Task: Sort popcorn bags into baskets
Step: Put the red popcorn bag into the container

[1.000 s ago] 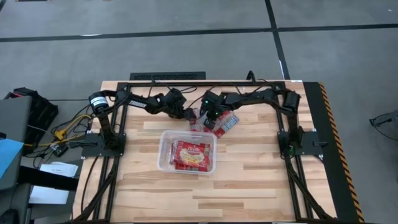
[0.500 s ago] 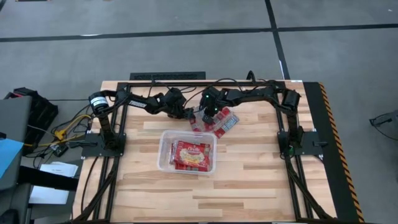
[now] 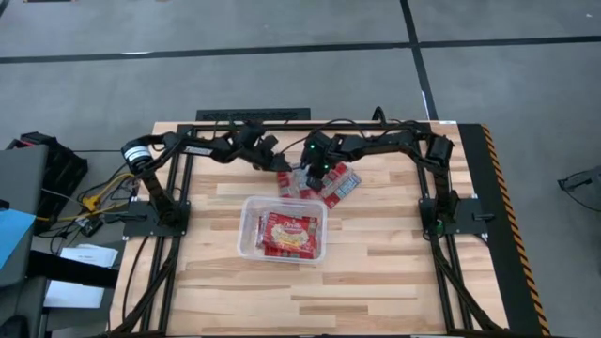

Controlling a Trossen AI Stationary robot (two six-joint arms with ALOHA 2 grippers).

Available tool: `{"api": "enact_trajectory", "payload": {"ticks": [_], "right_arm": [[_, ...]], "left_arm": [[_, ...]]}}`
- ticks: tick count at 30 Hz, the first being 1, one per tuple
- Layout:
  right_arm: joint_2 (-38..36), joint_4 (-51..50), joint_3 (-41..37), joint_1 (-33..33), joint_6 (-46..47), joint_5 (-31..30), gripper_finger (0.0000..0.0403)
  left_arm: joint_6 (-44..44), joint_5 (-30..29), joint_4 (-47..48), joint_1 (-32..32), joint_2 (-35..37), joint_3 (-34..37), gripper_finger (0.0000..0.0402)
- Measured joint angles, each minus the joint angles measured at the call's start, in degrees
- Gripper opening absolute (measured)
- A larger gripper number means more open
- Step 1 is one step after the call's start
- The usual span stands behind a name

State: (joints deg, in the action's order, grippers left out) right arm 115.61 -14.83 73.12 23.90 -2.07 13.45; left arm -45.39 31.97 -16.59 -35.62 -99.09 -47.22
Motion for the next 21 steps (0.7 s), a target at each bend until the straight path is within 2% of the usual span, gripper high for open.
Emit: {"api": "enact_trajectory", "payload": {"ticks": [9,17,21], "right_arm": [[0.0,-0.3,0.0,0.1,-0.1,0.2,0.002],[0.0,-1.2,-0.1,0.1,0.1,0.2,0.0012],[0.0,-1.4,-0.1,0.1,0.5,0.2,0.0014]], "left_arm": [[9.6,1.5,0.2,-8.2,2.4,0.0,0.0185],[27.2,-6.8,7.7,-6.2,2.4,0.0,0.0185],[30.8,-10.2,8.4,-4.8,2.4,0.0,0.0187]]}}
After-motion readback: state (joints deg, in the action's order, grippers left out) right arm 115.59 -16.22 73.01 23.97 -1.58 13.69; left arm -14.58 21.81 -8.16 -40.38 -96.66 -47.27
